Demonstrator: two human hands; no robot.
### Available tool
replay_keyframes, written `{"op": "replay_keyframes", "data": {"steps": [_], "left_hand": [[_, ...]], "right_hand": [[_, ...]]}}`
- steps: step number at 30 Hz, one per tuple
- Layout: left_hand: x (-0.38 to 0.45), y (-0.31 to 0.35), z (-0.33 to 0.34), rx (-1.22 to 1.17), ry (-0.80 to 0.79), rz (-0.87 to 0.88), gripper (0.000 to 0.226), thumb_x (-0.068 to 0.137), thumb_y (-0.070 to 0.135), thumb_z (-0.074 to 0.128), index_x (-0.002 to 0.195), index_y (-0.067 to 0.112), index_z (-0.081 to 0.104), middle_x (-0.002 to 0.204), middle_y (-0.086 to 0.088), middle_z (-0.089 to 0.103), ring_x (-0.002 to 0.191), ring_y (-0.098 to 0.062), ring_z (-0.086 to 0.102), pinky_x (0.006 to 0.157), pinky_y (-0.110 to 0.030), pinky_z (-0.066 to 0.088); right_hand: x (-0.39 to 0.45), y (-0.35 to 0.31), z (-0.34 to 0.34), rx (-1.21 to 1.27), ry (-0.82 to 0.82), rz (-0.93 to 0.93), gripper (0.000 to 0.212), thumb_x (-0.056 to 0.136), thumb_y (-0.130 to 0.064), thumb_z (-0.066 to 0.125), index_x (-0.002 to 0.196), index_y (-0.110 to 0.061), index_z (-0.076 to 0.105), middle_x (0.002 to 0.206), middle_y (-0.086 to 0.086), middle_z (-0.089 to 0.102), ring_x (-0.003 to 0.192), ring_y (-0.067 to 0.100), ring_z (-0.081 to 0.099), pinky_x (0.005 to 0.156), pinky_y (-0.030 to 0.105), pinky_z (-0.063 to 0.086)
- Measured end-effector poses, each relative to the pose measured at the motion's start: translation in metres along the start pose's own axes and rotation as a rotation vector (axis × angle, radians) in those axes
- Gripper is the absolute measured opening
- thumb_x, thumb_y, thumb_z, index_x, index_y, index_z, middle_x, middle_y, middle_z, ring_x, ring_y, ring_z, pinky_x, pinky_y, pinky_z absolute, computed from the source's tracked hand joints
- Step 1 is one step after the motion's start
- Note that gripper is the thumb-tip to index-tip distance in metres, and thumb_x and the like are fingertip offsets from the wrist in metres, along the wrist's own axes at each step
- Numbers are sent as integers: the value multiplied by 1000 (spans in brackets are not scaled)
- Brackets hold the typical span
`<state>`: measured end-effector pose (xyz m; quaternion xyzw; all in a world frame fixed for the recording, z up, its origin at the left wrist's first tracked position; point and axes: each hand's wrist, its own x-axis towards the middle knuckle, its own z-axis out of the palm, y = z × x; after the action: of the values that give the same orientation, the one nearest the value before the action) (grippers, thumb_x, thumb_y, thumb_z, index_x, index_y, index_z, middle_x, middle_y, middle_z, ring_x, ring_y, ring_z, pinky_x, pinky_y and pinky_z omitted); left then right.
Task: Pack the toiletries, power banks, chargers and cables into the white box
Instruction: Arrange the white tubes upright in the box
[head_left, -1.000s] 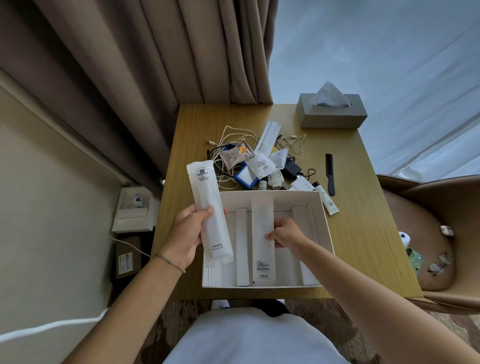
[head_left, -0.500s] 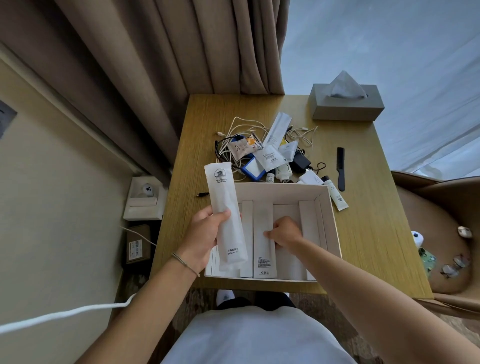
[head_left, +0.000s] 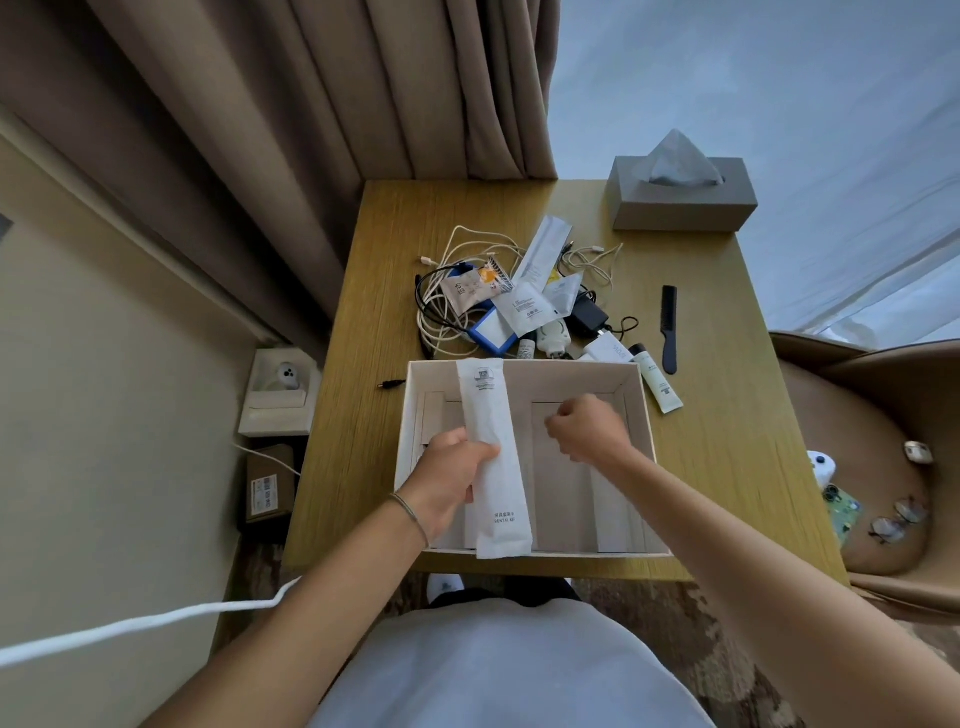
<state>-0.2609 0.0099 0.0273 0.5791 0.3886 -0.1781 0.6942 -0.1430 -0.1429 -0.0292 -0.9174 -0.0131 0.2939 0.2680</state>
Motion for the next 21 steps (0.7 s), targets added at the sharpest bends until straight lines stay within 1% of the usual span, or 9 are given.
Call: {"op": "replay_keyframes", "data": {"steps": [2, 3, 5, 6, 7, 10, 13, 17, 21], "left_hand": [[8, -4, 8, -1, -22, -24, 27, 99, 13, 55, 126, 14, 58, 119, -11, 68, 110, -30, 65, 95, -50, 54], [11, -6, 12, -4, -36, -32, 25, 99, 14, 56, 124, 14, 59, 118, -10, 68, 108, -28, 65, 90, -47, 57], [18, -7, 21, 22, -66, -47, 16, 99, 14, 57, 115, 15, 60, 111, -8, 70, 100, -24, 68, 74, -38, 60], [22, -8, 24, 51, -77, -54, 13, 99, 14, 57, 112, 15, 60, 109, -7, 70, 98, -22, 68, 70, -35, 60], [27, -9, 28, 81, -86, -58, 11, 99, 14, 57, 110, 15, 61, 109, -7, 71, 97, -22, 69, 71, -36, 61], [41, -14, 38, 167, -91, -66, 11, 98, 13, 59, 109, 14, 61, 113, -9, 70, 104, -27, 68, 82, -44, 61], [54, -19, 48, 268, -96, -78, 18, 97, 14, 60, 115, 12, 60, 117, -9, 69, 107, -28, 68, 88, -47, 59], [71, -22, 60, 397, -75, -120, 23, 95, 17, 65, 115, 7, 60, 112, -12, 71, 99, -27, 71, 86, -45, 60], [86, -27, 68, 516, -39, -83, 26, 91, 19, 71, 114, 9, 64, 110, -10, 70, 98, -28, 70, 83, -43, 61]], "right_hand": [[-7, 1, -21, 43, 58, -38, 22, 90, -19, 58, 80, -6, 74, 72, 11, 72, 69, 27, 70, 69, 43, 63], [-11, 2, -29, 68, 77, -54, 22, 90, -17, 58, 80, -6, 74, 70, 10, 72, 69, 27, 70, 70, 46, 63], [-18, 1, -43, 116, 104, -76, 21, 89, -16, 58, 78, -8, 74, 65, 6, 70, 61, 22, 67, 69, 44, 61], [-21, 1, -48, 134, 115, -82, 20, 88, -16, 58, 77, -10, 73, 63, 4, 69, 57, 18, 64, 68, 43, 60], [-23, 0, -52, 152, 123, -88, 19, 88, -16, 59, 76, -11, 73, 61, 3, 69, 56, 16, 62, 67, 42, 60], [-30, 0, -59, 204, 139, -107, 17, 88, -17, 61, 77, -13, 73, 63, 3, 70, 56, 15, 61, 67, 43, 59], [-33, 4, -61, 243, 145, -100, 15, 90, -17, 62, 80, -14, 74, 66, 5, 71, 58, 15, 63, 70, 45, 59], [-35, 10, -63, 267, 133, -96, 17, 92, -17, 62, 79, -15, 73, 65, 6, 71, 57, 15, 62, 71, 44, 58], [-39, 15, -65, 285, 114, -103, 18, 92, -16, 61, 77, -15, 71, 63, 4, 69, 54, 13, 59, 65, 38, 54]]}}
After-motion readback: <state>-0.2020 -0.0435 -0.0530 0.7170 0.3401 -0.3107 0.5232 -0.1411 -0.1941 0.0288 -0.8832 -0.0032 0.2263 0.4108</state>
